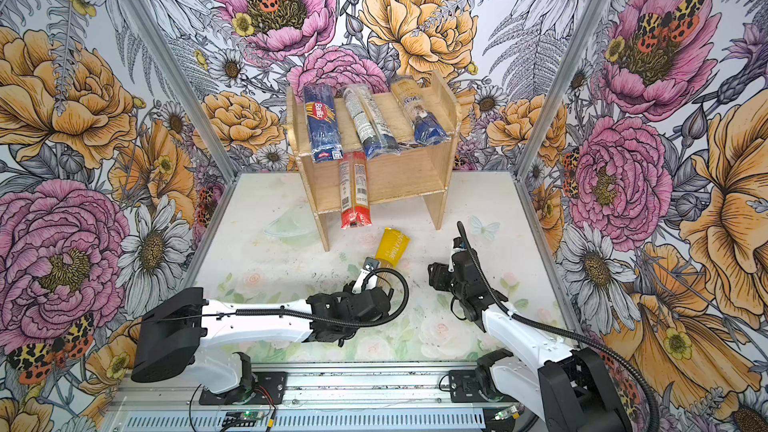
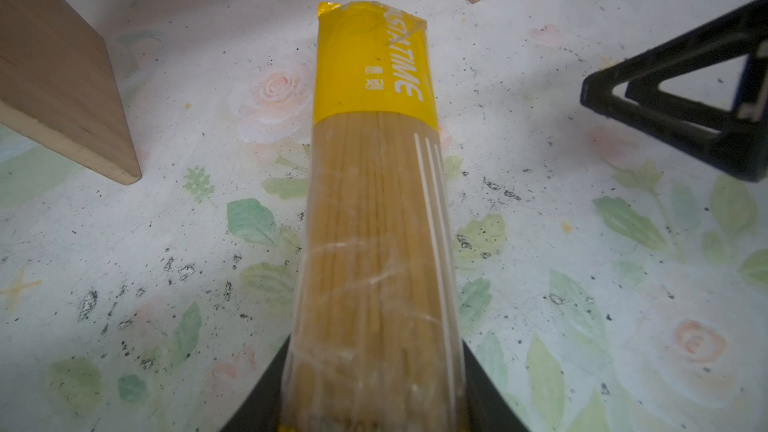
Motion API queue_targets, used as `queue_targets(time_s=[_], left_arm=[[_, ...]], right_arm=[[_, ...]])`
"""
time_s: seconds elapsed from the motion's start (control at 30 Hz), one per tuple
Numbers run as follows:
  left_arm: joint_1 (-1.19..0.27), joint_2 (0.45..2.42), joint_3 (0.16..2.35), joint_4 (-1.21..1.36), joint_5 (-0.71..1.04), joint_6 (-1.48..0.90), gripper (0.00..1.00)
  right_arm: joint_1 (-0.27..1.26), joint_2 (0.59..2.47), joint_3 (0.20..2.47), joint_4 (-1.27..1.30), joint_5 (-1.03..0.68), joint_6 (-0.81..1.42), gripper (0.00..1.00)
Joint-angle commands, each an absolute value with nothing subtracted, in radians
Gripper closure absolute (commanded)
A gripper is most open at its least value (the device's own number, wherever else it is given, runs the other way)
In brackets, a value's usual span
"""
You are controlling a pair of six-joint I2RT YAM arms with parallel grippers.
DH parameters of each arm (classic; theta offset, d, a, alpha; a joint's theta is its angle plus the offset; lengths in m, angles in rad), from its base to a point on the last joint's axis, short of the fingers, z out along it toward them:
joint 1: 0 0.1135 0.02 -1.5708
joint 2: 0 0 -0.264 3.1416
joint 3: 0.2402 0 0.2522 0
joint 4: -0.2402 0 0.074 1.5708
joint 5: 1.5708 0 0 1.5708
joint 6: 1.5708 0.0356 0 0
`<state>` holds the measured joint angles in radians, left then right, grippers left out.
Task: Place and organize the pasta boxes and bags onto the shelf
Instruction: 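Lift the yellow PASTATIME bag by its end with the left gripper, then raise the yellow bag upright and swing it toward the lower shelf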
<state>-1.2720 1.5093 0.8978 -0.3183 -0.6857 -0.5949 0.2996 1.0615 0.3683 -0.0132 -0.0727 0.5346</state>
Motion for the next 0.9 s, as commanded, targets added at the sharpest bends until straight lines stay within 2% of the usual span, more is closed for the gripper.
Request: queue_targets(time_s=[0.0,0.3,0.87], left_arm=[[-1.296,1.448,0.973,-0.203,-0.761,-0.553,1.00],[-1.364,1.435,1.019,-0.156,-0.833,-0.469,1.00],[-1.375,1.400,1.058,-0.021,-0.875,-0.335,1.00]], right_arm=[[0.289,1.069,0.379,-0.016,-0.057,0.551,0.35],[0.263,1.069,0.369,-0.018,-0.052,0.576,0.35],[0.200,1.086,0.357,-0.019,-0.072,0.625,0.35]])
